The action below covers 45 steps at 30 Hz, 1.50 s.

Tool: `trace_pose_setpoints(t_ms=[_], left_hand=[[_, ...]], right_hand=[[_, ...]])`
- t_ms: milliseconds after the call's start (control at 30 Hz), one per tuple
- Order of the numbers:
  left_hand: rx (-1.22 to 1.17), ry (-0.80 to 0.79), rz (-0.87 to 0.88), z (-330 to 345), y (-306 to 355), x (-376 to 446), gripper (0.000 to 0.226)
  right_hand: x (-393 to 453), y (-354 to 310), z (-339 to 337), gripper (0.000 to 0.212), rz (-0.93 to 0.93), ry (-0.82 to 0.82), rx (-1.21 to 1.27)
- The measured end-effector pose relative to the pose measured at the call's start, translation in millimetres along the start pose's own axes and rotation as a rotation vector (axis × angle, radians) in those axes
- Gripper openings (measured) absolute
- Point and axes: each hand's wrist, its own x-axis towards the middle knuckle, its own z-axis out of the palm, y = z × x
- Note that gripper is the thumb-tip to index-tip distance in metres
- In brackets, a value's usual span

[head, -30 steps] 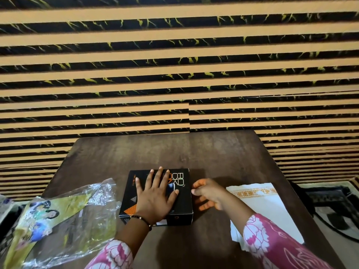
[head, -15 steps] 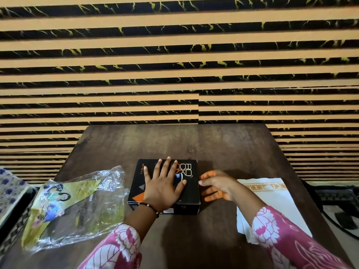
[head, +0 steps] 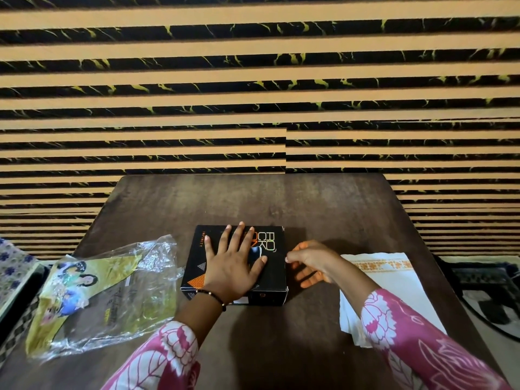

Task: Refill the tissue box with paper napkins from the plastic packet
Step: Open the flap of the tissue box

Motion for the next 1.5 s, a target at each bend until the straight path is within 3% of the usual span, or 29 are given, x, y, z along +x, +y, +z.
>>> trace_pose_setpoints(t_ms=[100,200,300,400,467,567,700,833,967,1200,1333,1433,1500], left_hand=[[-0.006,0.014,0.0,0,0,0,0.075],[-0.003,0.033,-0.005,2,0,0,0.074],[-0.013,0.05,-0.007,3,0,0,0.074],[-0.016,0.05,0.001,2,0,0,0.074],[-0.018,0.048,0.002,1,0,0,0.074],[-0.03,0.064,0.0,1,1,-1,0.074],[-0.032,0.049,-0.006,0,1,-1,0.074],[-0.038,0.061,-0.024,1,0,0,0.071],[-0.052,0.057,-0.033,2,2,3,0.07],[-0.063,-0.022,0.069,-8,3,0,0.086],[0.025,-0.145,0.269,-7,9,-11,0.104],[0.102,-0.119,0.28,-1,11,-12,0.103],[0.096,-0.102,0.271,0,10,-11,0.098]], right_hand=[[-1,-7,-3,0.008,-0.028,0.106,-0.144],[-2,0,-17,0.014,-0.13,0.348,-0.586],[-5,18,-21,0.043,-0.313,0.512,-0.886],[-9,30,-10,0.051,-0.572,0.498,-1.195],[-9,35,-3,0.046,-0.542,0.385,-1.335],[-3,47,-3,0.047,-0.41,0.24,-1.118],[-8,51,7,0.047,-0.458,0.155,-0.633],[-29,68,3,0.033,-0.412,0.261,-0.527],[-52,90,14,0.029,-0.276,0.089,-0.396],[-43,81,58,0.055,-0.342,-0.121,-0.287],[-37,82,57,0.042,-0.222,-0.125,-0.003],[-37,83,44,0.029,-0.154,-0.076,0.049],[-35,79,33,0.028,-0.158,0.054,0.083]])
